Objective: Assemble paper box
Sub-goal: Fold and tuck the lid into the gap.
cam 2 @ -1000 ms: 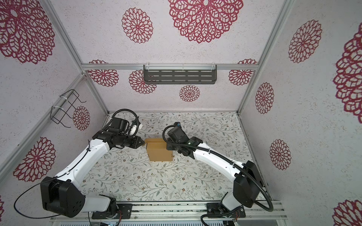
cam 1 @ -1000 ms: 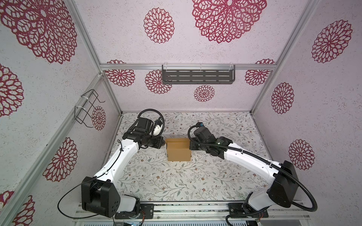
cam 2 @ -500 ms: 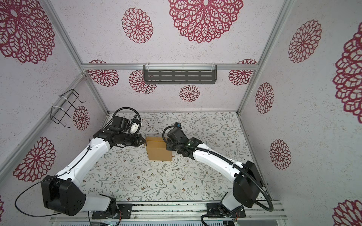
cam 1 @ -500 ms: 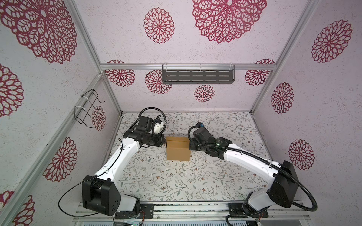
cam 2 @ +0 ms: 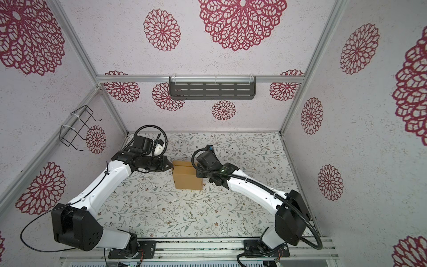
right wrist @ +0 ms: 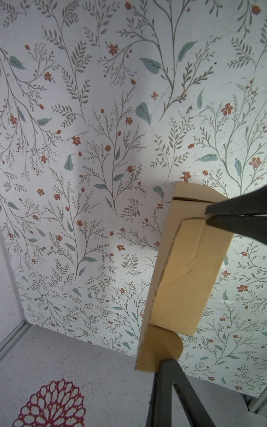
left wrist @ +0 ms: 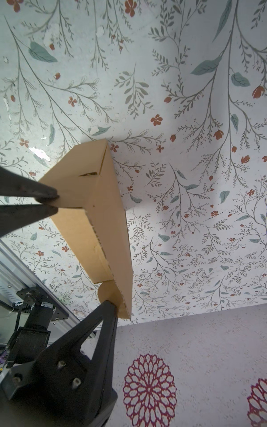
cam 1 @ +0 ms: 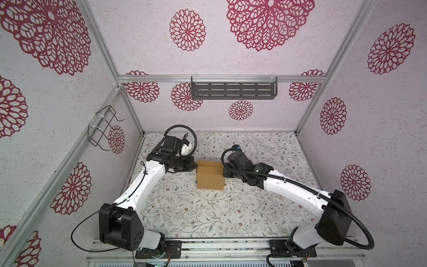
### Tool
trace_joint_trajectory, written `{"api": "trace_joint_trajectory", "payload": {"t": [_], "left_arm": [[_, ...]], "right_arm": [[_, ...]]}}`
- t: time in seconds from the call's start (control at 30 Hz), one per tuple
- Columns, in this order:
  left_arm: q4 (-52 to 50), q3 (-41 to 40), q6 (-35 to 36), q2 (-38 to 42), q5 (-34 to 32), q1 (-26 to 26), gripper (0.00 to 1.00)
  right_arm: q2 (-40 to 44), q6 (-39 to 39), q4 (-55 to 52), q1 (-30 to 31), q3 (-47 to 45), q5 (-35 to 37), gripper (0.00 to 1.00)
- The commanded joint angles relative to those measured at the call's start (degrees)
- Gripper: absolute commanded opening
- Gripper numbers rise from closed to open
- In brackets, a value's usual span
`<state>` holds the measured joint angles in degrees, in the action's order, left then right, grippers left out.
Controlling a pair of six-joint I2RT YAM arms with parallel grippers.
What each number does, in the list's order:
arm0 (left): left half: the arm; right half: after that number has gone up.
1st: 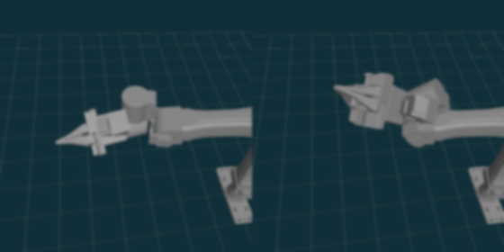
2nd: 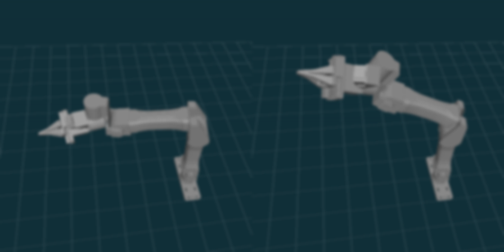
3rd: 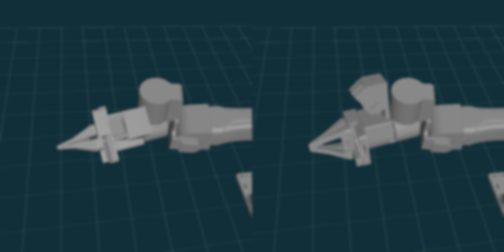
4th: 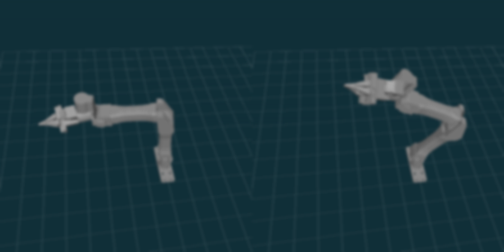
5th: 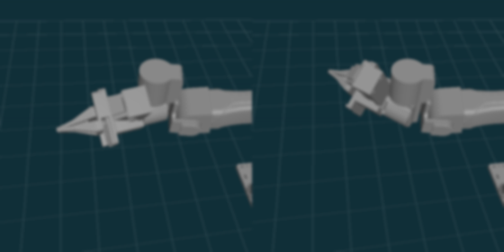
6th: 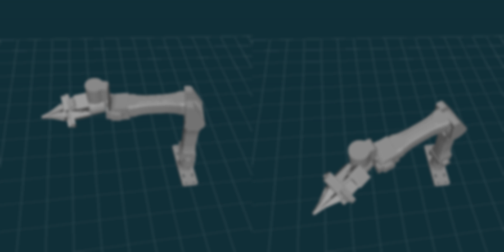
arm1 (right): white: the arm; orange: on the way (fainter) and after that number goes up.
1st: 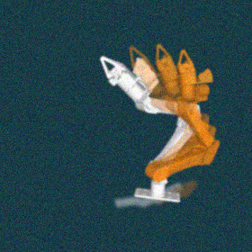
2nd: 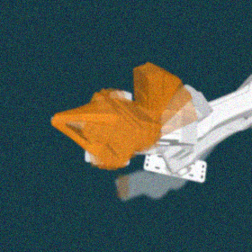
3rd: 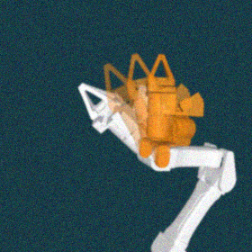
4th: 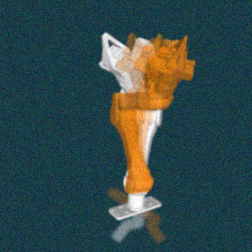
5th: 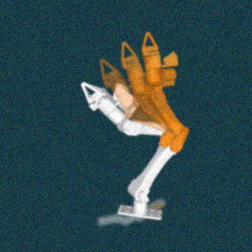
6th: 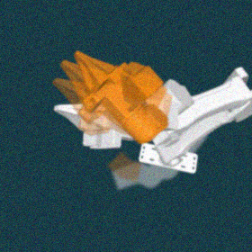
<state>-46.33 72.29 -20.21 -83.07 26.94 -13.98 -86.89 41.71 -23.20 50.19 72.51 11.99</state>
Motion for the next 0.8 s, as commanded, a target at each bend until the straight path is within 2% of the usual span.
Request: {"api": "trace_joint_trajectory", "payload": {"t": [0.0, 0.47, 0.6, 0.77], "left_arm": [[-0.1, 1.3, -2.4, -0.7, 3.5, 0.6, 0.12], [0.1, 1.8, -6.5, -2.0, 8.0, 3.3, 0.11], [0.6, 1.0, -6.3, -2.0, 7.8, 3.3, 0.11], [0.3, 0.1, -2.4, -1.4, 3.9, 2.3, 0.10]], "right_arm": [[0.8, 1.0, -0.5, 0.6, -0.7, -0.1, 0.04], [0.4, 0.9, -0.2, 0.8, -1.2, -0.2, 0.03], [0.5, 1.0, -0.2, 0.8, -1.2, -0.2, 0.03], [0.8, 1.2, 0.0, 0.8, -1.5, 0.0, 0.03]]}}
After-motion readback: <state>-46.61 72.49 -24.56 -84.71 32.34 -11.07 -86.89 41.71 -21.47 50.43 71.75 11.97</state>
